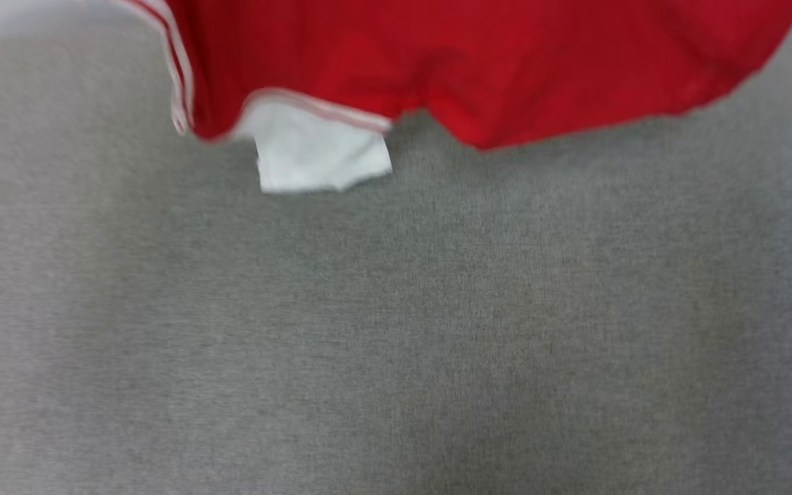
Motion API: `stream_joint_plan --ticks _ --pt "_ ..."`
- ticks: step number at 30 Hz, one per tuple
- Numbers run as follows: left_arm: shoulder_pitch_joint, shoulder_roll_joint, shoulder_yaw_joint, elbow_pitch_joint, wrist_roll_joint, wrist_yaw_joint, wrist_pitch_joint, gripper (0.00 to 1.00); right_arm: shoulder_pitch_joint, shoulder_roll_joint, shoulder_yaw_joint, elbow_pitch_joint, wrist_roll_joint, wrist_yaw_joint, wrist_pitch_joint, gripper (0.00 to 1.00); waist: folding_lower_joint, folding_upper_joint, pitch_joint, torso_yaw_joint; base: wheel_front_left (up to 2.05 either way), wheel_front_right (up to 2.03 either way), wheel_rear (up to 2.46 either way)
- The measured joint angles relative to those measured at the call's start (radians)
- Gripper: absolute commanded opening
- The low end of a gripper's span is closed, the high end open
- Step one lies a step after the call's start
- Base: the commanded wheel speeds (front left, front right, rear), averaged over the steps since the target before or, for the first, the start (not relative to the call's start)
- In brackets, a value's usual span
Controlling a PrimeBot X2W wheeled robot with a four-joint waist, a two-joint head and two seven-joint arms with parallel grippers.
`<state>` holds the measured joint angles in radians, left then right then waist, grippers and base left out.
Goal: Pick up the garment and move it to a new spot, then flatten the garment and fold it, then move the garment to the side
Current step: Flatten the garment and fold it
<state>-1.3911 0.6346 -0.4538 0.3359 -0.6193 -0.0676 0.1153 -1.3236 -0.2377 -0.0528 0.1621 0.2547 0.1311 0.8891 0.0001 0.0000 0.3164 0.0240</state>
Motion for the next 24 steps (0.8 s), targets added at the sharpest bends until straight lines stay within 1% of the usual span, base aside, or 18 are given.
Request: stream_joint_plan --ticks 2,7,12,15,19,24 --pt "-0.073 0.01 0.006 0.044 0.022 -0.003 -0.012 0.0 -0.065 0.026 -0.001 0.027 -0.02 0.0 -0.05 0.0 0.0 0.0 0.05 -0.008 0.0 0.0 0.0" --pt "-0.263 0.03 0.019 0.13 0.093 -0.004 -0.081 0.0 -0.215 0.072 0.006 0.1 -0.068 0.0 -0.214 0.0 0.0001 0.0 0.177 -0.038 0.0 0.0 0.0" --pt "-0.398 0.031 0.02 0.185 0.133 -0.007 -0.118 0.0 -0.33 0.085 0.018 0.171 -0.095 0.0 -0.377 0.0 0.0001 0.0 0.289 -0.071 0.0 0.0 0.0" --pt "-0.435 0.016 0.022 0.209 0.132 -0.002 -0.126 0.0 -0.376 0.086 0.032 0.237 -0.098 0.0 -0.462 0.0 0.0002 0.0 0.346 -0.086 0.0 0.0 0.0" --pt "-0.441 -0.007 0.019 0.232 0.131 0.007 -0.137 0.0 -0.424 0.08 0.065 0.332 -0.083 0.0 -0.552 0.0 0.0001 0.0 0.414 -0.098 0.0 0.0 0.0" --pt "-0.43 -0.013 0.018 0.247 0.122 0.01 -0.161 0.0 -0.44 0.067 0.115 0.441 -0.046 0.0 -0.611 0.0 0.0001 0.0 0.481 -0.1 0.0 0.0 0.0"
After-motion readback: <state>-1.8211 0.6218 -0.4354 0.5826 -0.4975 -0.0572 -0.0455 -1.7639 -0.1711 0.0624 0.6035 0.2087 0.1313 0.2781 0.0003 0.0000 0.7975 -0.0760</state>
